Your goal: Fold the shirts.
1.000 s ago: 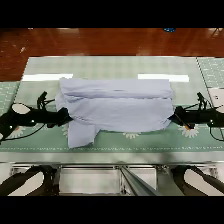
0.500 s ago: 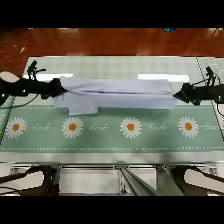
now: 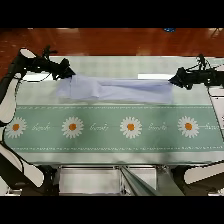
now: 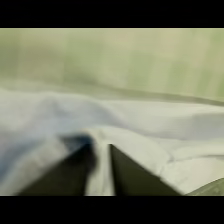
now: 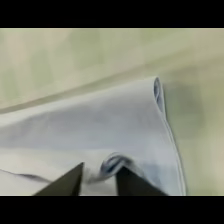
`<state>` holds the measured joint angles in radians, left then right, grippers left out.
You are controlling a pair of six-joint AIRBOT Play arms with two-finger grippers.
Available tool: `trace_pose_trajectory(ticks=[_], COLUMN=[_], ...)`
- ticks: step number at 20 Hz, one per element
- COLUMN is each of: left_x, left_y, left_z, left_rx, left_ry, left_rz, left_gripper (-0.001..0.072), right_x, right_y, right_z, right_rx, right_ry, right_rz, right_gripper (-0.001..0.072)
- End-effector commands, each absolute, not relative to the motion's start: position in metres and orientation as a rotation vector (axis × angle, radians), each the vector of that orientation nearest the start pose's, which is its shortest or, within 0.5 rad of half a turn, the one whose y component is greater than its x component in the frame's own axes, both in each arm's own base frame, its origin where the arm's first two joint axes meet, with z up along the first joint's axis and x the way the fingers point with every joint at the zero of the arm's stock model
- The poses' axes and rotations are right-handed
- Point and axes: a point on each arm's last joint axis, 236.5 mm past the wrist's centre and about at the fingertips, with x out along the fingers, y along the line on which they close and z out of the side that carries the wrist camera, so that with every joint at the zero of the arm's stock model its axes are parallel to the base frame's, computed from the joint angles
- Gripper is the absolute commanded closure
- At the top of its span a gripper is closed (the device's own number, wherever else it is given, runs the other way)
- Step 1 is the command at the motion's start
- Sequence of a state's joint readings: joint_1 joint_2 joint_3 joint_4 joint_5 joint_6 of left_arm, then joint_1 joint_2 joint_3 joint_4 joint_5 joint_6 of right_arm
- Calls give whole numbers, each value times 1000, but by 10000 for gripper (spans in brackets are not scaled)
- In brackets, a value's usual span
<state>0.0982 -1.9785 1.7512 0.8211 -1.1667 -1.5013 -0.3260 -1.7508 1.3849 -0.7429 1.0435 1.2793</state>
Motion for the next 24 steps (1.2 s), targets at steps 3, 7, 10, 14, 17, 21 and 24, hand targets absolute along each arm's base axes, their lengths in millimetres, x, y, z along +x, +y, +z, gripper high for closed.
trace_pose_trajectory(ticks=[3, 7, 10, 14, 17, 21, 24], left_x=[534, 509, 484, 440, 404, 376, 381], left_y=[-77, 5, 20, -25, -54, -79, -89], left_z=[-55, -8, 27, 36, 28, 7, 11], left_rx=[-752, -636, -479, -417, -410, -391, -445], left_ry=[1360, 1353, 1303, 1090, 929, 1001, 983], left_rz=[-337, -194, -140, -126, -116, -163, -178], left_gripper=[200, 200, 200, 200, 200, 200, 200], right_x=[517, 471, 431, 410, 424, 444, 461], right_y=[-21, -84, -125, -99, -73, -35, 2], right_z=[-38, 6, -1, -54, -75, -96, -104], right_rx=[782, 723, 729, 878, 946, 969, 962], right_ry=[1085, 1121, 1112, 1114, 1129, 1184, 1222], right_rz=[193, 107, -82, -122, -61, 24, 96], right_gripper=[299, 300, 300, 300, 300, 300, 300])
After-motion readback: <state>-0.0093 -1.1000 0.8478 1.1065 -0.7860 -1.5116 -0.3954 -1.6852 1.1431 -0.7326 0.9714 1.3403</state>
